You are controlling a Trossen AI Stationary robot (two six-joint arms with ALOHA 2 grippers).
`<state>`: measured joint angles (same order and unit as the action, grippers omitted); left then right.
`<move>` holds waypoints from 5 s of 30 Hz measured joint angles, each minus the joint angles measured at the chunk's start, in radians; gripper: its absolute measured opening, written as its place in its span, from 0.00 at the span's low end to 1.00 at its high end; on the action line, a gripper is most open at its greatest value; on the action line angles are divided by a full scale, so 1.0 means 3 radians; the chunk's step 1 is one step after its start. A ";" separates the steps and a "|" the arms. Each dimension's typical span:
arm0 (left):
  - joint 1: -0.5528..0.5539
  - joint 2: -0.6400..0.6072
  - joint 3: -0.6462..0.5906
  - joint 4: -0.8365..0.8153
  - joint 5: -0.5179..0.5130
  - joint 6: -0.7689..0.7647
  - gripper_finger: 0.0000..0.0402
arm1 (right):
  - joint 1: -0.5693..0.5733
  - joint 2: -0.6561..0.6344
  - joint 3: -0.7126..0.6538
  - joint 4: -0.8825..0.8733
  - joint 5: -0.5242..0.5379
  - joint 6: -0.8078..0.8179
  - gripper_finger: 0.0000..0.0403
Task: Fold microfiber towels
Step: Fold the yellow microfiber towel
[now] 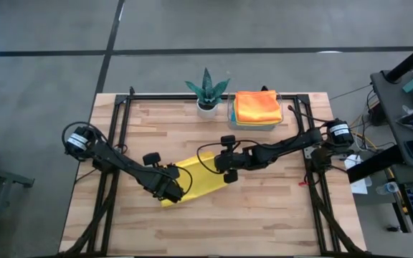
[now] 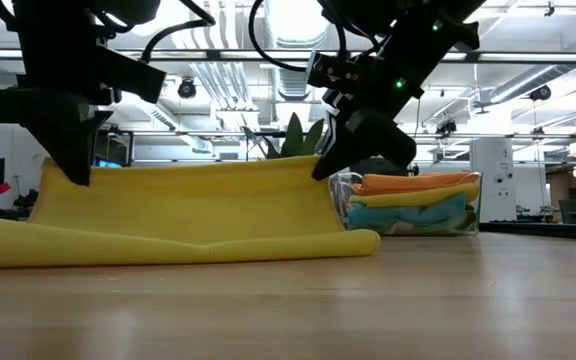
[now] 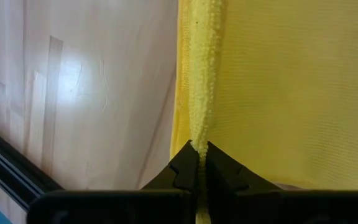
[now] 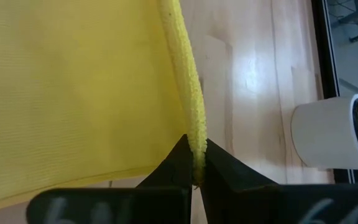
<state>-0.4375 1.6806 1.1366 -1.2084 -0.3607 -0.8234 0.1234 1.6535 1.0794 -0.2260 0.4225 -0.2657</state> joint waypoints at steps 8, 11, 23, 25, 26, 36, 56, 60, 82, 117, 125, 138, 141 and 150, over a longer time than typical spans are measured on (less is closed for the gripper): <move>0.0006 0.0001 -0.0003 0.0013 0.0000 -0.0002 0.00 | -0.0013 0.0000 -0.0001 0.0087 -0.0003 0.0003 0.12; 0.0015 0.0001 -0.0014 0.0014 0.0000 0.0001 0.01 | -0.0047 0.0000 -0.0001 0.0108 -0.0001 0.0011 0.19; 0.0048 0.0003 -0.0121 0.0020 -0.0326 0.0173 0.35 | -0.0071 -0.0001 -0.0001 0.0085 -0.0004 0.0154 0.36; 0.0046 0.0003 -0.0128 0.0019 -0.0466 0.0231 0.39 | -0.0063 -0.0005 -0.0001 0.0036 -0.0005 0.0205 0.36; 0.0044 0.0003 -0.0128 0.0020 -0.0522 0.0238 0.41 | -0.0054 -0.0009 -0.0001 -0.0002 -0.0005 0.0218 0.35; 0.0042 -0.0121 0.0083 0.0108 -0.0320 0.0329 0.45 | 0.0065 -0.0070 -0.0001 -0.0206 -0.0331 0.0350 0.29; -0.0554 -0.0123 -0.0372 0.1612 0.0160 -0.0191 0.45 | 0.0347 -0.0055 -0.0758 0.0920 -0.0977 0.0560 0.02; -0.0582 -0.0110 -0.0505 0.1835 0.0164 -0.0282 0.45 | 0.0390 -0.0053 -0.0882 0.1273 -0.1065 0.0705 0.02; -0.0849 -0.0106 -0.0863 0.2367 0.0519 -0.0867 0.45 | 0.0407 0.0168 -0.0900 0.1336 -0.1016 0.0838 0.02; -0.0395 0.0208 -0.0227 0.3071 -0.0228 -0.0126 0.45 | 0.0769 -0.1255 -0.1609 0.1780 -0.0632 0.0579 0.02; -0.0218 0.0876 0.0411 0.3077 -0.0299 0.0727 0.45 | 0.0758 -0.1365 -0.2035 0.2236 -0.0625 0.0750 0.02; -0.0138 0.1287 0.0636 0.2996 -0.0322 0.0757 0.43 | 0.0758 -0.1249 -0.2051 0.2473 -0.0618 0.0707 0.02; -0.0141 0.1282 0.0596 0.2985 -0.0332 0.0673 0.35 | 0.0758 -0.1249 -0.2051 0.2471 -0.0618 0.0674 0.02; -0.0167 0.1266 0.0559 0.2947 -0.0495 0.0583 0.02 | 0.0758 -0.1249 -0.2051 0.2471 -0.0616 0.0675 0.02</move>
<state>-0.4877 2.0603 1.3045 -0.3244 -0.5091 -0.6485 0.3508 1.2789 0.4641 0.5152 0.2378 -0.0631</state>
